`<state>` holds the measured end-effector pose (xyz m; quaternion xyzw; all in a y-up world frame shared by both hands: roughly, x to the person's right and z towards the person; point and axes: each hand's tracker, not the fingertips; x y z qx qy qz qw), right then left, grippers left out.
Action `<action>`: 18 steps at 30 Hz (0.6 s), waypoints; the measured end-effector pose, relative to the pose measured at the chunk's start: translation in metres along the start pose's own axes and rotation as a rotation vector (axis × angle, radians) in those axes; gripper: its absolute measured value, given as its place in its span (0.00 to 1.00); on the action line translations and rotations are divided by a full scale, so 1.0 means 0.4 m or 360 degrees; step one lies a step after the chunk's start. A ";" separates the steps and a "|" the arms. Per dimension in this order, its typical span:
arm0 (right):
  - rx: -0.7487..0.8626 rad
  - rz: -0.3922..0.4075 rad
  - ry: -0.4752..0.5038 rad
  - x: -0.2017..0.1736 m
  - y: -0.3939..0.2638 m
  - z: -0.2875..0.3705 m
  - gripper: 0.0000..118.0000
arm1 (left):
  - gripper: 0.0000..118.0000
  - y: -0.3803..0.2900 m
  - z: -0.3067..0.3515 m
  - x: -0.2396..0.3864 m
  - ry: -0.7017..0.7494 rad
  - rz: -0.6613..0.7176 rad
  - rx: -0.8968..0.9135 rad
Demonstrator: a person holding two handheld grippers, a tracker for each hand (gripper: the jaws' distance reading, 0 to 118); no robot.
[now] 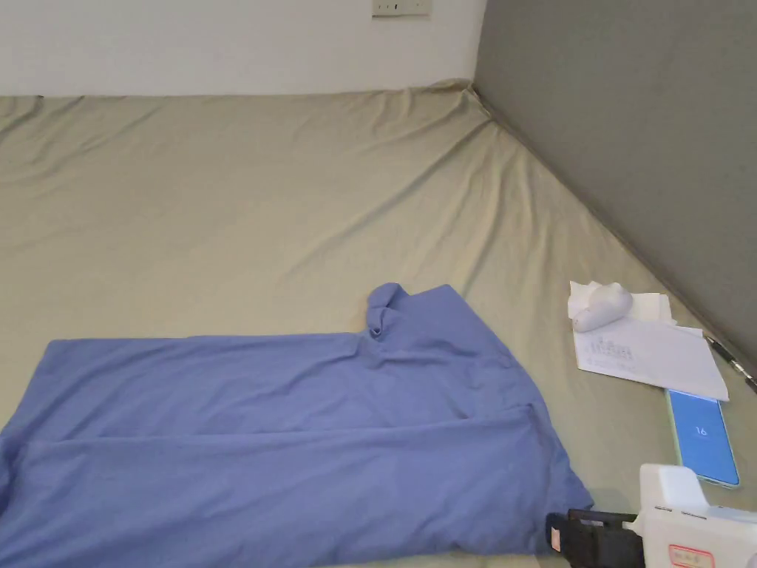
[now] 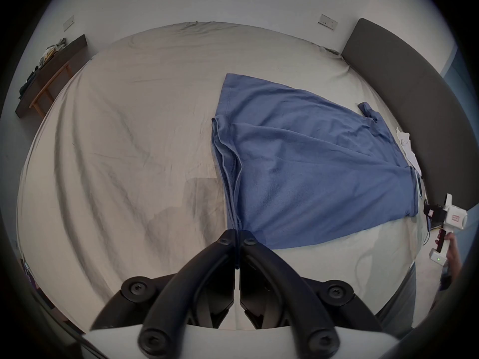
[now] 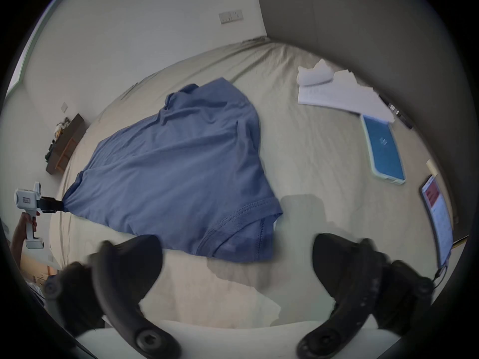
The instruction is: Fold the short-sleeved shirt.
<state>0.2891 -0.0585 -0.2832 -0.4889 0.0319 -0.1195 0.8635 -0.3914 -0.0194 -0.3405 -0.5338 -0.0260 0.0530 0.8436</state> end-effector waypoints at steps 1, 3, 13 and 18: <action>0.0006 -0.0016 0.0014 0.008 0.002 -0.009 0.97 | 0.01 0.002 0.006 0.000 0.0007 -0.0018 0.0005; -0.0028 -0.0068 -0.0026 0.015 0.005 -0.030 0.79 | 0.01 0.003 0.011 0.004 0.0009 -0.0022 0.0014; -0.0026 -0.0092 -0.0001 -0.027 0.018 -0.006 0.04 | 0.01 -0.017 0.001 0.002 0.0061 -0.0018 0.0036; 0.0068 -0.0025 0.0009 -0.057 0.057 0.090 0.04 | 0.00 -0.011 0.073 -0.028 0.0064 0.0054 0.0107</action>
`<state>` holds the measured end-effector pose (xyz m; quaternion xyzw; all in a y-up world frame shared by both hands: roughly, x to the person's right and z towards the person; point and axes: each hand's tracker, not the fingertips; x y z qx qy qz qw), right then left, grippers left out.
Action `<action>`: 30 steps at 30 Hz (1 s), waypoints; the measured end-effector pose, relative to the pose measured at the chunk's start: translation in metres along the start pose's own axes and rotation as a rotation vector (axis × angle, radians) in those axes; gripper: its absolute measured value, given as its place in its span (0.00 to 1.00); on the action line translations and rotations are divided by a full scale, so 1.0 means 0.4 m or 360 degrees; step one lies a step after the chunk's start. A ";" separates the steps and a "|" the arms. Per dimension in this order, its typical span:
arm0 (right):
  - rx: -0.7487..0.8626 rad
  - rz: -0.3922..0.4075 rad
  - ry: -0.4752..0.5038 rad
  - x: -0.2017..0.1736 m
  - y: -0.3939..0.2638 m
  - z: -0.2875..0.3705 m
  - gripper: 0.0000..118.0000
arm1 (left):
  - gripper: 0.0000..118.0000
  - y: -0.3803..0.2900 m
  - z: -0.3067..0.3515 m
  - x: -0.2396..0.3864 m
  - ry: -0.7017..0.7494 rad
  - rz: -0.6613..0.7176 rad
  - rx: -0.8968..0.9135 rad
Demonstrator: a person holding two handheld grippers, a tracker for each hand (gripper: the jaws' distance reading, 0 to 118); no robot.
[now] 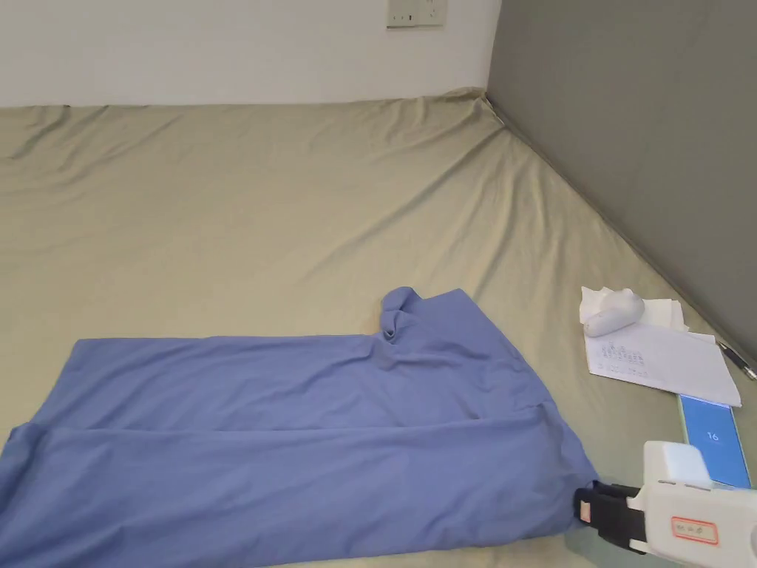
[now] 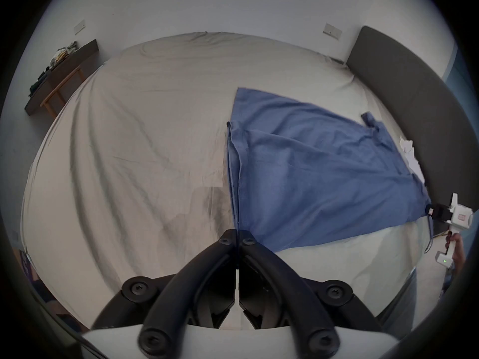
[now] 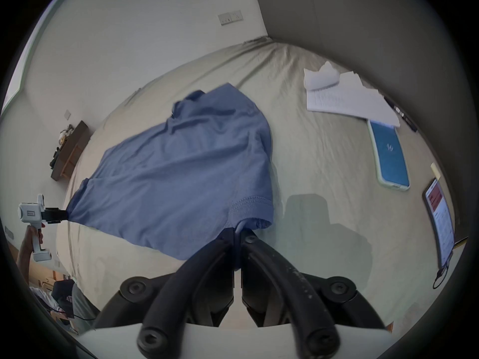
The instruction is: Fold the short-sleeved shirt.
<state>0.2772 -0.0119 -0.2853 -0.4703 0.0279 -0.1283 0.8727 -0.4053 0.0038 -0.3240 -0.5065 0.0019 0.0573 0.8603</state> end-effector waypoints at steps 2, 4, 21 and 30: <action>0.0049 -0.0006 0.0014 -0.007 0.018 0.048 0.04 | 0.00 -0.002 0.039 -0.006 -0.0075 0.0074 0.0040; 0.0085 -0.0045 0.0068 -0.009 0.033 0.100 0.04 | 0.00 -0.009 0.070 -0.014 -0.0101 0.0091 0.0057; -0.0334 0.0099 -0.0100 0.124 -0.148 0.166 0.04 | 0.00 -0.321 0.143 -0.028 -0.0089 0.0072 -0.0243; -0.0413 0.0007 -0.0143 0.167 -0.234 0.043 0.14 | 0.00 -0.395 0.033 -0.026 -0.0065 0.0212 -0.0358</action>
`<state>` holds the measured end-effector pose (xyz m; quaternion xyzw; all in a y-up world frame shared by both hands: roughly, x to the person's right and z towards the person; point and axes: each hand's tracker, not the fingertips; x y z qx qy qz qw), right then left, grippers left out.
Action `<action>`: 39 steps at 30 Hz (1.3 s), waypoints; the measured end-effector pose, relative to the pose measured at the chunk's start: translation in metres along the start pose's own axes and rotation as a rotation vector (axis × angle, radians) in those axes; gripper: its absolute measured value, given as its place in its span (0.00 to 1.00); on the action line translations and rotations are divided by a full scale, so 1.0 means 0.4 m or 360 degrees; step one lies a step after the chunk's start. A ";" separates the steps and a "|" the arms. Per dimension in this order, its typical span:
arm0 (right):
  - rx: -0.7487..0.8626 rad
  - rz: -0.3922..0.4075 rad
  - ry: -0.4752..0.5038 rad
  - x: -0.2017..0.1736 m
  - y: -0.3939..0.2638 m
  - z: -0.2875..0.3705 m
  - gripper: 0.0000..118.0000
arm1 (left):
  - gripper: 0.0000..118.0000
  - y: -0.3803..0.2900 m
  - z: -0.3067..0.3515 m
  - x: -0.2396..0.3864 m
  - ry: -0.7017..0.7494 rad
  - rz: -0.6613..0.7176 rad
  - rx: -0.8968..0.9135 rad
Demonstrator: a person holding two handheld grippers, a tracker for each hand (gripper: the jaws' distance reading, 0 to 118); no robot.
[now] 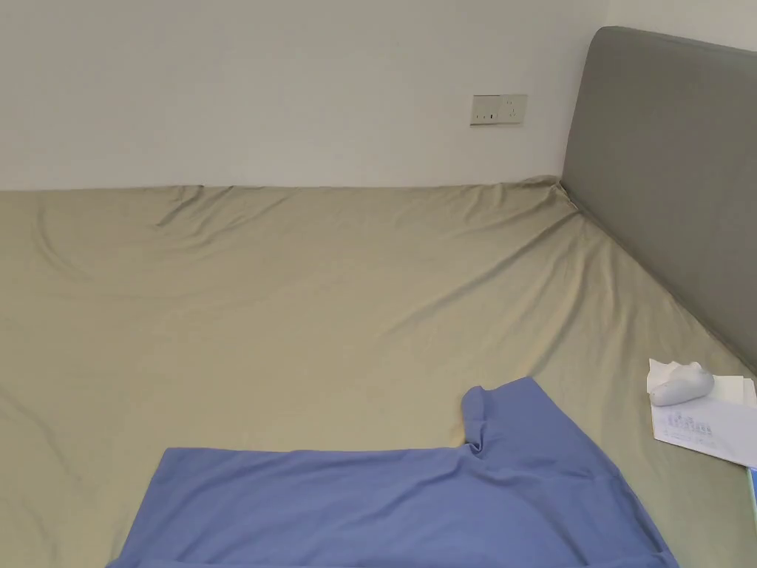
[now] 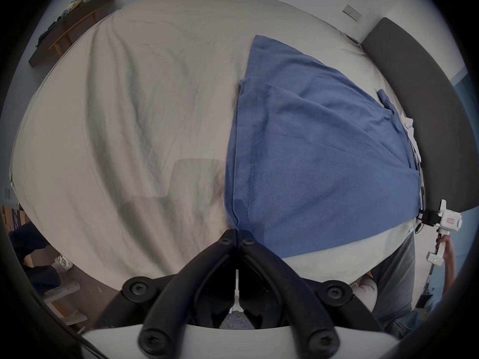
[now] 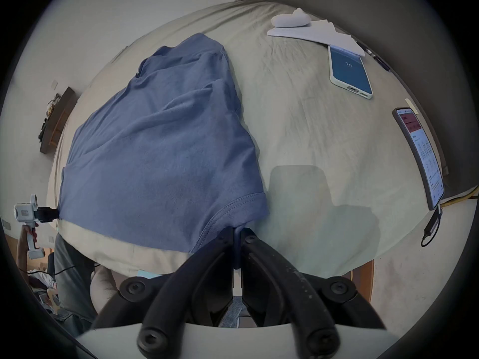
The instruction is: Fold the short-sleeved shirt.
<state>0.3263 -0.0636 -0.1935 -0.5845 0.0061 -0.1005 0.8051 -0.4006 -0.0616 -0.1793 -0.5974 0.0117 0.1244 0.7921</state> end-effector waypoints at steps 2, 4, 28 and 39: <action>0.0007 -0.0029 -0.0001 0.001 0.015 0.038 0.49 | 0.19 0.003 0.011 0.005 0.0000 -0.0004 0.0001; 0.0142 0.0020 -0.0169 0.000 0.042 0.104 0.84 | 0.82 0.012 0.047 0.019 0.0111 -0.0103 0.0080; 0.1700 0.0282 0.0219 -0.508 0.360 0.471 0.01 | 0.00 0.632 0.203 0.280 -0.0044 -0.0345 0.0968; 0.1549 0.0300 0.0238 -0.497 0.357 0.405 0.01 | 0.88 0.774 -0.236 0.197 0.0134 -0.0170 0.0177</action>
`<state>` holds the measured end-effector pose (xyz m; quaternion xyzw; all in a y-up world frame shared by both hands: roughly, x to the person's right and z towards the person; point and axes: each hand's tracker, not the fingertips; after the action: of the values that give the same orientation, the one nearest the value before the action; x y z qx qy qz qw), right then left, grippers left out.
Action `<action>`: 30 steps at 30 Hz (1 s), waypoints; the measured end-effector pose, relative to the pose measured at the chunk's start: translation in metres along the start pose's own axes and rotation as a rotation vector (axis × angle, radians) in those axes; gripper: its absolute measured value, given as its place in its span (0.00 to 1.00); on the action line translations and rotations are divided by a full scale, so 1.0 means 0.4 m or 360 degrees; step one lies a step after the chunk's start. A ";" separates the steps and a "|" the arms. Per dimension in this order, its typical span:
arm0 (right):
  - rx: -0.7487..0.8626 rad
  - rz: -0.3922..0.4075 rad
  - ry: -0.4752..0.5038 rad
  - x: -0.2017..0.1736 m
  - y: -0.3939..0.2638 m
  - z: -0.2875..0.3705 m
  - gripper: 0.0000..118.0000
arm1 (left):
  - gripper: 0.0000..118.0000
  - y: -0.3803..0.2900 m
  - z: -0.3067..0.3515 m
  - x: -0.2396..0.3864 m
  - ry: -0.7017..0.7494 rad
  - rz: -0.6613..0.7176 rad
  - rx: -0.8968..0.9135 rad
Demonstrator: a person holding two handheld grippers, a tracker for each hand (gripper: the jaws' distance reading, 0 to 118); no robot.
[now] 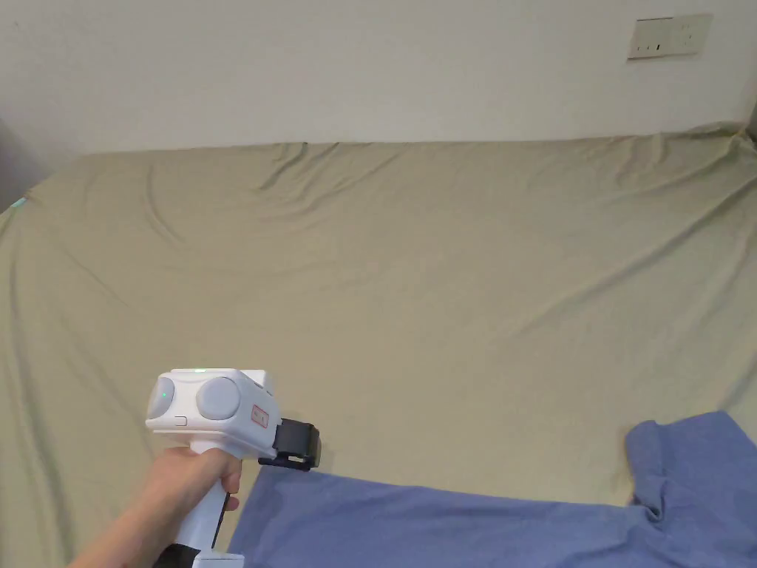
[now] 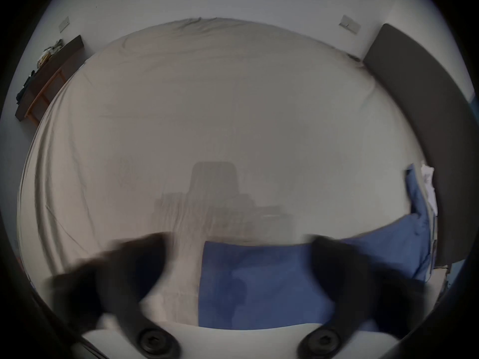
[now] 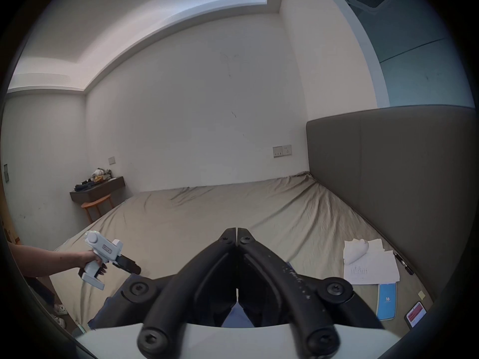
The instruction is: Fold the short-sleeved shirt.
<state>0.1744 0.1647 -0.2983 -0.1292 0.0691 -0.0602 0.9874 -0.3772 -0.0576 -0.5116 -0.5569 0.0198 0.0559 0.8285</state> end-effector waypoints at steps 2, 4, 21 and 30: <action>-0.0037 0.0014 -0.0014 0.006 -0.008 -0.004 0.01 | 0.94 -0.009 -0.031 -0.004 -0.0055 -0.0027 -0.0007; -0.0059 0.0044 -0.0051 0.016 -0.018 -0.012 0.01 | 0.61 -0.028 -0.069 0.008 -0.0061 -0.0082 -0.0035; -0.0222 -0.0038 -0.0087 0.115 -0.086 -0.052 0.01 | 0.01 -0.035 0.074 0.024 -0.0114 -0.0161 0.0066; -0.1051 0.0163 -0.0155 0.337 -0.214 -0.396 0.02 | 0.01 0.004 0.181 0.050 -0.0108 -0.0153 0.0265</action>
<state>0.2742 0.0252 -0.4439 -0.4413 0.0439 0.0214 0.8960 -0.3596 0.0114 -0.4876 -0.4841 -0.0304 0.0329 0.8738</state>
